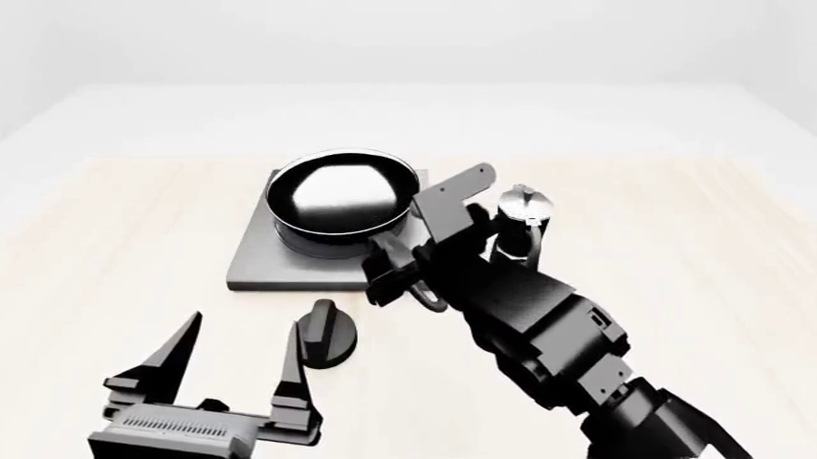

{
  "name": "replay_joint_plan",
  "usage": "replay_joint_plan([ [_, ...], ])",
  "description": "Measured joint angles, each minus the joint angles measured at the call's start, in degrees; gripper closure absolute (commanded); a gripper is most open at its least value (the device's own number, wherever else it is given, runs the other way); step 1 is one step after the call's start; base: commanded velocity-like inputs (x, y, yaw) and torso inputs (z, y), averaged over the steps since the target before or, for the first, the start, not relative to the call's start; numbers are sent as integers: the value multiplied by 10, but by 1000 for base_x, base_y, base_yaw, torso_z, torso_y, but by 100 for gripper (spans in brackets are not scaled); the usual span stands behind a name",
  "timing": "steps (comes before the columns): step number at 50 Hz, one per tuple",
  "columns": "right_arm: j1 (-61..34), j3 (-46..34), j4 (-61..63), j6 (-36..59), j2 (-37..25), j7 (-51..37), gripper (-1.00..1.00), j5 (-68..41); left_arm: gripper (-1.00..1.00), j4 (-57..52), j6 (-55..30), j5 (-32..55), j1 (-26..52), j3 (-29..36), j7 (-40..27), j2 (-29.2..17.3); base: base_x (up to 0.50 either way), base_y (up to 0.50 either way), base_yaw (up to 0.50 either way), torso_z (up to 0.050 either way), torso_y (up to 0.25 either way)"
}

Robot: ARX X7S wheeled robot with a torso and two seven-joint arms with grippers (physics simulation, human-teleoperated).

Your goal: Put the frying pan on the stove.

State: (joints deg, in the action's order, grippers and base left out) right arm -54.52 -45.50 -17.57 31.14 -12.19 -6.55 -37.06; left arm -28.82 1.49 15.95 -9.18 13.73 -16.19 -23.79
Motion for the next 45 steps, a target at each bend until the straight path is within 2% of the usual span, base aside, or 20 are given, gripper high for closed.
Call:
replay_joint_plan([
  [11, 34, 23, 109, -4, -34, -44, -100, -16, -100, 4, 2, 1, 2, -2, -2, -1, 0, 0, 0, 0, 0],
  [45, 174, 96, 326, -83, -132, -159, -100, -20, -100, -1, 4, 4, 2, -7, -6, -13, 0, 0, 0, 0, 0],
])
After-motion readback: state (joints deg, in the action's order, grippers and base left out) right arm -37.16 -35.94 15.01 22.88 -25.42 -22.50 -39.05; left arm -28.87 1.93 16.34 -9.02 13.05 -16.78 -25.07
